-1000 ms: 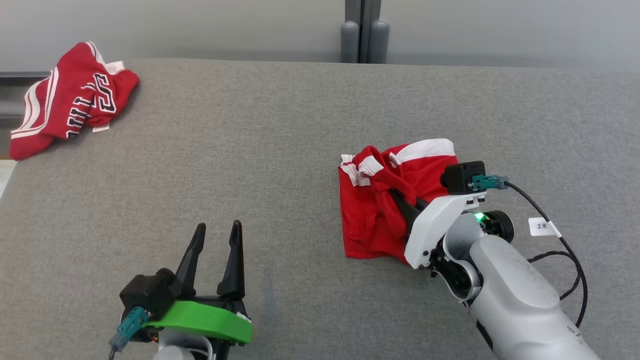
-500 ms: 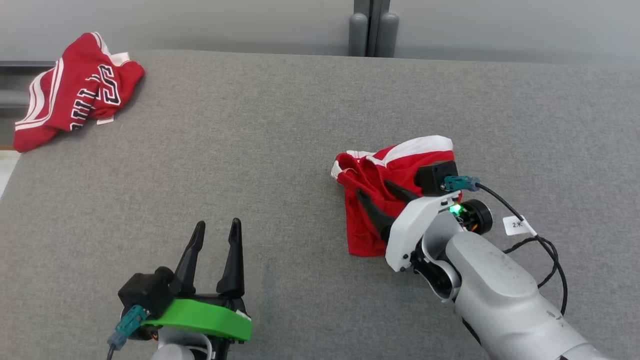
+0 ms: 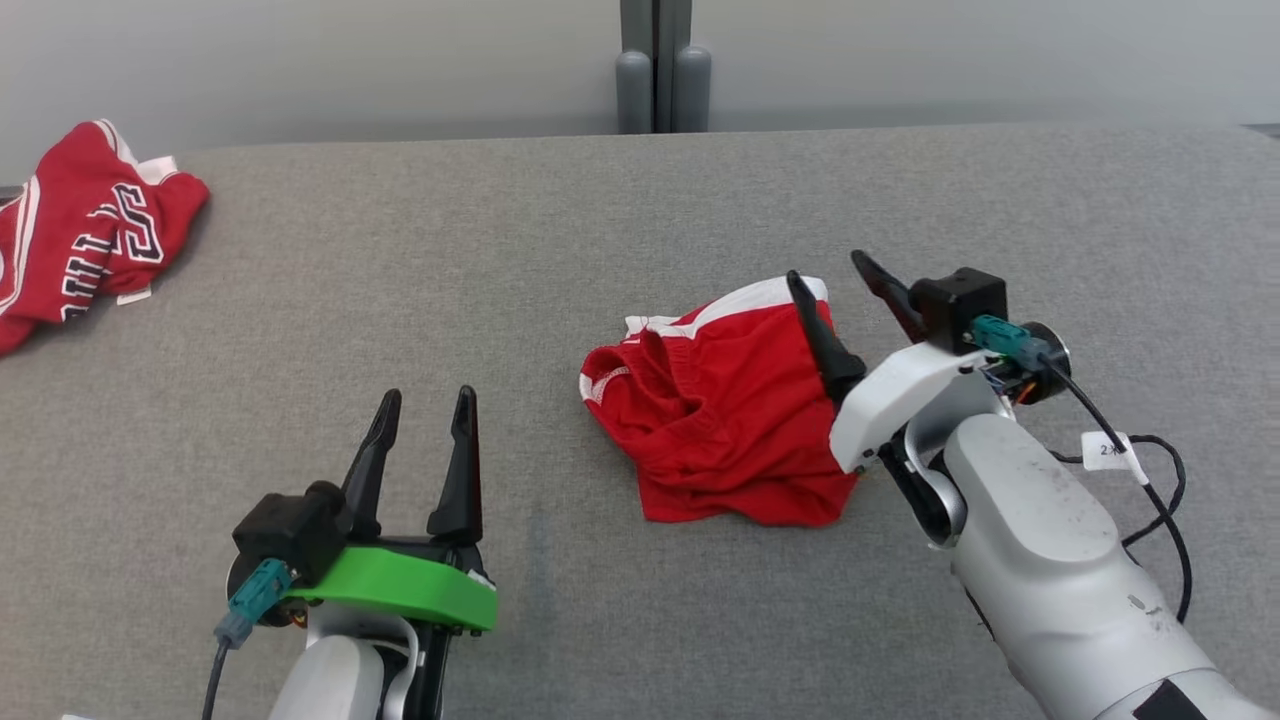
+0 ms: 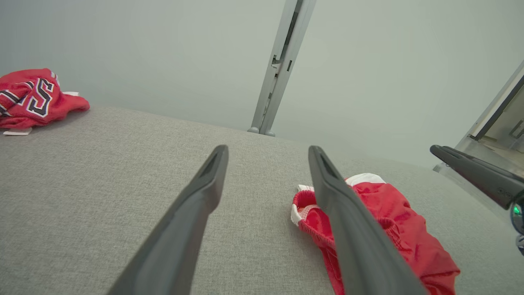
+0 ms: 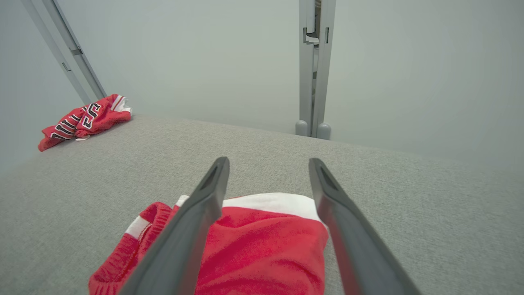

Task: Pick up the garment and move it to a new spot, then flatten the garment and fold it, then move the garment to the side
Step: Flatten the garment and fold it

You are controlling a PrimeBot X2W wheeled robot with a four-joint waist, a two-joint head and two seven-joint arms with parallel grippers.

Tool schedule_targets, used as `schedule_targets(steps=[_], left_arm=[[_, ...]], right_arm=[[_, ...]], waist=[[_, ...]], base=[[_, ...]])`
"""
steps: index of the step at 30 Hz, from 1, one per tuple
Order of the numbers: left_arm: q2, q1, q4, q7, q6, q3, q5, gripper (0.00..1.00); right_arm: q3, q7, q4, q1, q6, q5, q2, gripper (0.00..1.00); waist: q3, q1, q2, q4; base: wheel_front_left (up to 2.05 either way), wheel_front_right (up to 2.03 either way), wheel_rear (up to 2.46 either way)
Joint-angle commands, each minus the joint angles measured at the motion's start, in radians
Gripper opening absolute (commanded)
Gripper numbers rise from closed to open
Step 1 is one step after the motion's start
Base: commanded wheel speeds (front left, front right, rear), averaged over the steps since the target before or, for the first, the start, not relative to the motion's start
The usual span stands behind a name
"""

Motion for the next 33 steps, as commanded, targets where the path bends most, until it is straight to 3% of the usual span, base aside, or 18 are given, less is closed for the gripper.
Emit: schedule_targets(steps=[1,9,15,23,33], left_arm=[[0.003,-0.011,0.003,-0.001,-0.001,0.008,0.009,1.00],[0.003,0.056,-0.010,-0.001,0.011,0.045,0.018,1.00],[0.003,0.131,-0.033,-0.001,0.022,0.077,0.035,1.00],[0.003,0.214,-0.062,-0.001,0.033,0.115,0.028,1.00],[0.003,0.239,-0.056,-0.001,0.040,0.120,0.024,1.00]], right_arm=[[-0.033,-0.009,-0.010,0.033,-0.001,-0.029,-0.004,1.00],[-0.252,-0.020,-0.161,0.192,-0.001,-0.156,-0.004,1.00],[-0.335,-0.021,-0.296,0.339,-0.001,-0.167,-0.004,1.00],[-0.363,-0.021,-0.379,0.496,-0.001,-0.139,-0.004,1.00],[-0.353,-0.021,-0.388,0.537,-0.001,-0.150,-0.004,1.00]], waist=[[-0.022,0.0000,0.0000,-0.030],[-0.054,0.0000,0.0000,-0.076],[-0.071,0.0000,0.0000,-0.089],[-0.089,0.0000,0.0000,-0.093],[-0.094,0.0000,0.0000,-0.095]], base=[[0.00,0.00,0.00],[0.00,0.00,0.00],[0.00,0.00,0.00],[0.00,0.00,0.00],[0.00,0.00,0.00]])
